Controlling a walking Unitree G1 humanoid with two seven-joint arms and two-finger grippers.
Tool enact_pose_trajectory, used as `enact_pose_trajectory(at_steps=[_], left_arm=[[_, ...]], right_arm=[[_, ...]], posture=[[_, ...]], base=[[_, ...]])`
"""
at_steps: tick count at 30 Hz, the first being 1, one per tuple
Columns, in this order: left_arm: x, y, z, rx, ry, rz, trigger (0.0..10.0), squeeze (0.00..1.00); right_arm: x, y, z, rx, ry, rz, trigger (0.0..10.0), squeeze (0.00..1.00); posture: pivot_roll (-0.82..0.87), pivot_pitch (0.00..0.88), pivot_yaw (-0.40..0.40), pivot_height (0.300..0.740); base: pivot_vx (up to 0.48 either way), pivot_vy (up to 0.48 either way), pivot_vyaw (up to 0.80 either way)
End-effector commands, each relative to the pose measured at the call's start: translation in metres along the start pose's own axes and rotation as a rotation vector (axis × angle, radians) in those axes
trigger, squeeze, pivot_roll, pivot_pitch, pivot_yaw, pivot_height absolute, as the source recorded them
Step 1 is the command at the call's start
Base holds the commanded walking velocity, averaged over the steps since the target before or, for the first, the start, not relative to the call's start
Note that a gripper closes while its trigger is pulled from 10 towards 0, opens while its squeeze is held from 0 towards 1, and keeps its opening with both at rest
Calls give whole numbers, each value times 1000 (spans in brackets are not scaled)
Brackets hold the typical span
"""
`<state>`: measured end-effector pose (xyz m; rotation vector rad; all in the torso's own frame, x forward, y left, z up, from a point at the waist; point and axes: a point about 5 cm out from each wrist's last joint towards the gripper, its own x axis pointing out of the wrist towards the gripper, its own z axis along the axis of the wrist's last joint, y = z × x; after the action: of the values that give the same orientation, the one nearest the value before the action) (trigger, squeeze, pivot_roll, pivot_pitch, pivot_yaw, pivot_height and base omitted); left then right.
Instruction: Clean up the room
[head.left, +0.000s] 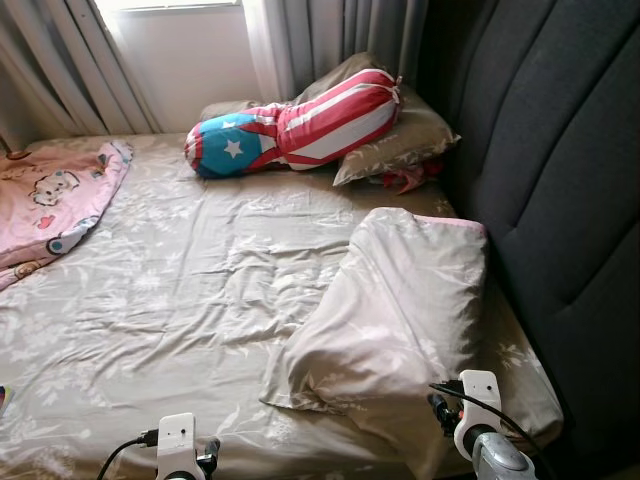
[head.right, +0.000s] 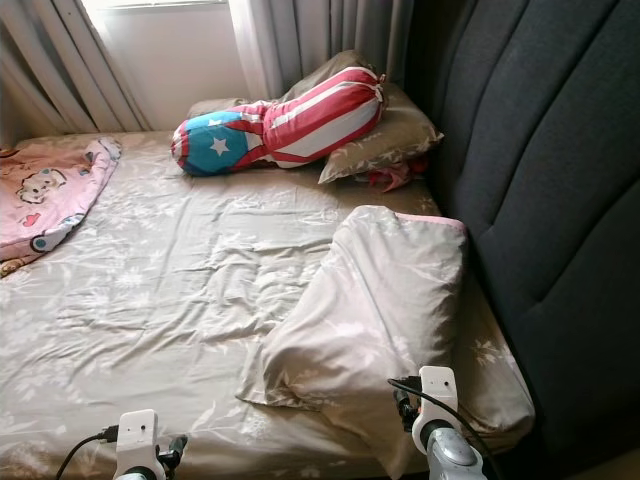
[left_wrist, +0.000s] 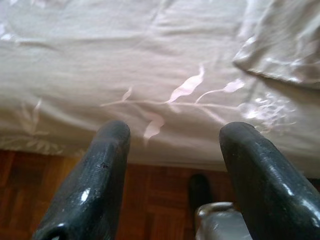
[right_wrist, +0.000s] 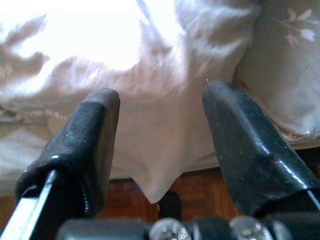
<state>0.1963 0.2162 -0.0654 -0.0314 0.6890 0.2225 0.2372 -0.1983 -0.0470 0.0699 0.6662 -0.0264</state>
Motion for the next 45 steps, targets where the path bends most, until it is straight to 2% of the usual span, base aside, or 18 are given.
enact_pose_trajectory(at_steps=[1,10,12,13,20,23,33,35,37,45], left_arm=[[-1,0,-1,-13,-11,-10,10000,0],[-2,-1,4,-24,-85,-38,10000,0],[15,-22,73,0,-294,-63,10000,0],[17,-26,90,4,-351,-72,10000,0],[16,-34,110,-12,-440,-102,10000,0],[16,-35,114,-24,-450,-107,10000,0],[16,-33,114,-22,-458,-104,10000,0],[16,-33,114,-21,-458,-104,10000,0],[16,-33,114,-21,-456,-107,10000,0],[16,-37,113,1,-446,-139,10000,0]], right_arm=[[-1,-2,0,27,-22,-10,10000,0],[-2,-1,3,54,-82,1,10000,0],[-2,0,4,63,-103,4,10000,0],[-2,0,5,66,-109,3,10000,0],[-2,0,8,66,-125,-3,10000,0],[-2,-1,7,19,-106,-8,10000,0],[-1,-1,9,26,-112,-5,10000,0],[11,31,61,-5,-299,49,10000,0],[12,34,66,-7,-309,52,10000,0],[14,27,62,5,-243,41,10000,0]], posture=[[-109,0,35,740],[-116,0,39,740],[-119,0,40,740],[-120,0,40,740],[-124,0,38,740],[-128,0,36,740],[-116,7,30,711],[-116,7,30,711],[-116,7,30,711],[-109,43,41,711]], base=[[0,0,0],[0,0,0],[0,0,0],[0,0,0],[0,0,0],[0,0,0],[0,0,0],[0,0,0],[0,0,0],[0,0,0]])
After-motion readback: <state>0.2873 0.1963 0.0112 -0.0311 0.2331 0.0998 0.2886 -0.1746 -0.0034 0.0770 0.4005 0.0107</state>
